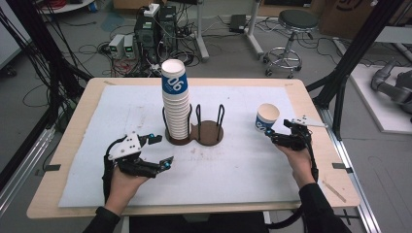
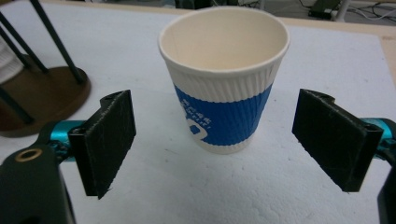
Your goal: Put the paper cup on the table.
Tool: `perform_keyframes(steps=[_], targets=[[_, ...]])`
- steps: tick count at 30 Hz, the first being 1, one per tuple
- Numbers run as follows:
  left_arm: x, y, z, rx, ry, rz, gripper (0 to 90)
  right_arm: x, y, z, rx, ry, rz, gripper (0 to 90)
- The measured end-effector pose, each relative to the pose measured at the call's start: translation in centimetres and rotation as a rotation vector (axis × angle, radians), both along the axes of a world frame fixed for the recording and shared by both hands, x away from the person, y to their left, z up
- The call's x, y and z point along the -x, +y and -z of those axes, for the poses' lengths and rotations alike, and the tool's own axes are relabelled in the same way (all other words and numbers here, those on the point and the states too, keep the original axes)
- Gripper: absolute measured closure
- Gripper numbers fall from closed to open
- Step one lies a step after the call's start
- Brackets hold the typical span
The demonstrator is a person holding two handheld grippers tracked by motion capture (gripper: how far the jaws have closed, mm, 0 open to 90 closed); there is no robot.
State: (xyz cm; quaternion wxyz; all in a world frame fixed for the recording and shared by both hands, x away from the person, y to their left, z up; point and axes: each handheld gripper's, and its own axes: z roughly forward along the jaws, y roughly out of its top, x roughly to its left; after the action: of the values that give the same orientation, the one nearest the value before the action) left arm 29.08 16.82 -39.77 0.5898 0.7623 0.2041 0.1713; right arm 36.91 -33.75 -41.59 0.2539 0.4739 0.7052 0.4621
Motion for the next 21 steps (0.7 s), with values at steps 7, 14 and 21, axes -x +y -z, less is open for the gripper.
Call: perform_keyframes(steps=[7, 14, 21], targets=[[0.2, 0.1, -0.1, 0.012, -0.009, -0.001, 17.3, 2.2, 0.7, -2.2, -0.002, -0.08, -0.095, 13.8], [0.3, -0.1, -0.3, 0.01, -0.007, -0.014, 17.3, 3.6, 1.6, -3.6, -0.046, -0.152, -0.169, 13.8], [0.0, 0.1, -0.6, 0.03, -0.01, -0.014, 17.3, 5.0, 2.6, -4.7, -0.064, -0.2, -0.237, 13.8]])
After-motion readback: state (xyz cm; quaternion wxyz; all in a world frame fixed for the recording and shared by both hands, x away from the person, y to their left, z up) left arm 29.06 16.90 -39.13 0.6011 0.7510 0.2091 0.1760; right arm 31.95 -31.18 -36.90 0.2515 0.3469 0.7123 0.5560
